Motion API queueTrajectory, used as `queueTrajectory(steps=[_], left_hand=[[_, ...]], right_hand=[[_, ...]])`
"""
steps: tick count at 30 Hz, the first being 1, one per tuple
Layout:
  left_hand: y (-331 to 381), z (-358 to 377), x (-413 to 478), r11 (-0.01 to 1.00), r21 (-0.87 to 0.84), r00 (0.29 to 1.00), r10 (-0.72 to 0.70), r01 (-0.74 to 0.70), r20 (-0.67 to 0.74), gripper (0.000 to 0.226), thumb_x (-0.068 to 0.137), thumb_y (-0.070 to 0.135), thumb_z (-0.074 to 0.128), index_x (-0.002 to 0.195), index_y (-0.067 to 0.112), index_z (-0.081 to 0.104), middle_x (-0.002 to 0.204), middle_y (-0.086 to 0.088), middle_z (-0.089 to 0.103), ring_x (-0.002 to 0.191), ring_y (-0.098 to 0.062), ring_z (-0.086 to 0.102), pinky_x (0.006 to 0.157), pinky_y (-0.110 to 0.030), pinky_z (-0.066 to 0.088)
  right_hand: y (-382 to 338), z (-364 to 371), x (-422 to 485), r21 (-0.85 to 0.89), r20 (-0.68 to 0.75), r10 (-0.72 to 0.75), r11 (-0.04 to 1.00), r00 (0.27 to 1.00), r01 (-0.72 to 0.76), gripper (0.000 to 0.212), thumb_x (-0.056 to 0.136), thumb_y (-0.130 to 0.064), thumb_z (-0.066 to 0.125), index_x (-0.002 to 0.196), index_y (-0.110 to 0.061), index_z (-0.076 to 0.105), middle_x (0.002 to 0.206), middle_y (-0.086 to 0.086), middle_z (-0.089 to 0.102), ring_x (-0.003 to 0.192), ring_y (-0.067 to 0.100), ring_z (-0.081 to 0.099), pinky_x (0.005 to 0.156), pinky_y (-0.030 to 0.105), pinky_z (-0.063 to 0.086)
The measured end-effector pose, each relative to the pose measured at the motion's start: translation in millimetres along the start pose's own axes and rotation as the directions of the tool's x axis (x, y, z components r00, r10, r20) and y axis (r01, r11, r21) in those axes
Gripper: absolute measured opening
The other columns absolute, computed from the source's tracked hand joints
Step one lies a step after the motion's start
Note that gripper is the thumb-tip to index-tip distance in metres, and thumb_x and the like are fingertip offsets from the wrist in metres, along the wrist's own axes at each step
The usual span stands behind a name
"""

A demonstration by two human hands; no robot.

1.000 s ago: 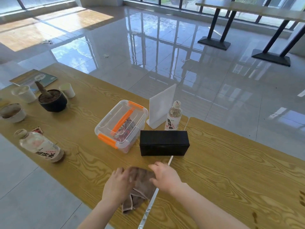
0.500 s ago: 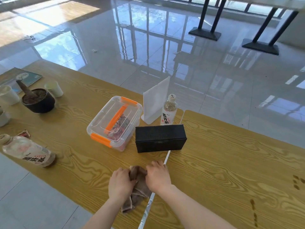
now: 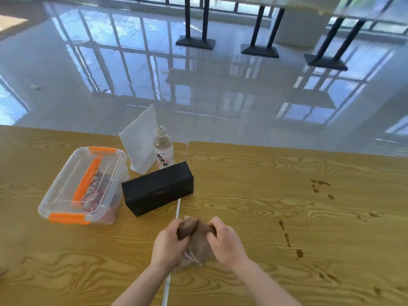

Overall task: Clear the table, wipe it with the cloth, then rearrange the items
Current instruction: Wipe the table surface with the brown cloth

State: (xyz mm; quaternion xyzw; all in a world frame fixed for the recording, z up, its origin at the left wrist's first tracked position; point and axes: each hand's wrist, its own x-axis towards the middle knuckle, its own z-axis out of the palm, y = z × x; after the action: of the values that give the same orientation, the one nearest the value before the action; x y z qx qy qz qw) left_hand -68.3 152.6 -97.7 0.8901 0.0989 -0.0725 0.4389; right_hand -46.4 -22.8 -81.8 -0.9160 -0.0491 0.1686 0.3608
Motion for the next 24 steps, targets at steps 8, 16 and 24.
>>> queueTrajectory(steps=[8, 16, 24], left_hand=[[75.5, 111.8, -12.1, 0.998, -0.042, 0.974, 0.055, -0.047, 0.222, 0.042, 0.076, 0.020, 0.067, 0.113, 0.038, 0.060, 0.091, 0.021, 0.067, 0.084, 0.006, 0.060, 0.071, -0.016, 0.049], [97.8, 189.9, -14.3, 0.909, 0.217, 0.903, 0.275, -0.356, 0.330, 0.043, 0.087, 0.026, 0.062, 0.129, 0.024, 0.056, 0.120, 0.006, 0.057, 0.113, -0.018, 0.053, 0.092, -0.029, 0.044], [51.2, 181.5, 27.5, 0.593, 0.668, 0.893, 0.324, -0.450, 0.314, 0.068, 0.095, 0.066, 0.021, 0.155, 0.036, 0.011, 0.164, -0.008, -0.001, 0.150, -0.030, -0.012, 0.112, -0.059, -0.020]], right_hand=[[100.8, -70.3, -69.1, 0.052, -0.152, 0.245, 0.969, 0.957, -0.240, 0.007, 0.087, -0.021, 0.051, 0.092, -0.024, 0.054, 0.084, -0.003, 0.068, 0.081, 0.023, 0.061, 0.074, 0.041, 0.048], [184.6, -104.3, -121.7, -0.041, -0.250, 0.359, 0.924, 0.899, -0.381, 0.011, 0.093, -0.021, 0.050, 0.102, -0.026, 0.053, 0.097, -0.002, 0.065, 0.087, 0.022, 0.061, 0.074, 0.038, 0.049], [192.4, -66.6, -122.5, -0.403, -0.248, 0.090, 0.896, 0.964, -0.187, 0.076, 0.091, -0.067, 0.037, 0.155, -0.036, 0.010, 0.164, -0.002, -0.011, 0.150, 0.024, -0.011, 0.121, 0.048, 0.003]])
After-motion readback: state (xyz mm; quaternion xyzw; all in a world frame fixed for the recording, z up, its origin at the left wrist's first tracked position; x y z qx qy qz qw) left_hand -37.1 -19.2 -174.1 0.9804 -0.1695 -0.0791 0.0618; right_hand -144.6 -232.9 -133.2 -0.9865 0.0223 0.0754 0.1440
